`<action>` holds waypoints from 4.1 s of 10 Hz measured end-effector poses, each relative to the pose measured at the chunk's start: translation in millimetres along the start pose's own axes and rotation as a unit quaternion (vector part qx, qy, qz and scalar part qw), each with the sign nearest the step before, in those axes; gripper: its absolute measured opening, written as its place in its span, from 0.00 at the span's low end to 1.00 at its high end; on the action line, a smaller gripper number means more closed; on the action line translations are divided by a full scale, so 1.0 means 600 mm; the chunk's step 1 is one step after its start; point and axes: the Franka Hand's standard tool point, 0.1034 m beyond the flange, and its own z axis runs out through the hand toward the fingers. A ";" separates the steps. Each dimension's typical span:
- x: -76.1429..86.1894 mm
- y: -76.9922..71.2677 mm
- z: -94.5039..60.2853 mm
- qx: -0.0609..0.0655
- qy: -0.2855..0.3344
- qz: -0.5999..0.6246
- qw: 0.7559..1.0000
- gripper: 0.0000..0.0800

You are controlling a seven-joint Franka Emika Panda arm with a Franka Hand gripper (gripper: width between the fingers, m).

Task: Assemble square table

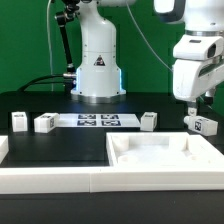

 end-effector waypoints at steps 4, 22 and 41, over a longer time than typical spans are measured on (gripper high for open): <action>0.021 -0.029 0.014 0.003 -0.009 0.097 0.995 0.81; -0.016 -0.062 0.071 0.093 -0.484 0.057 0.868 0.81; -0.005 -0.071 0.103 0.075 -0.453 0.078 0.885 0.36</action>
Offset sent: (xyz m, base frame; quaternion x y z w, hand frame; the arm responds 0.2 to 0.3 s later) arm 0.0000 0.0000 0.0000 0.0000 0.0000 0.0000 1.0000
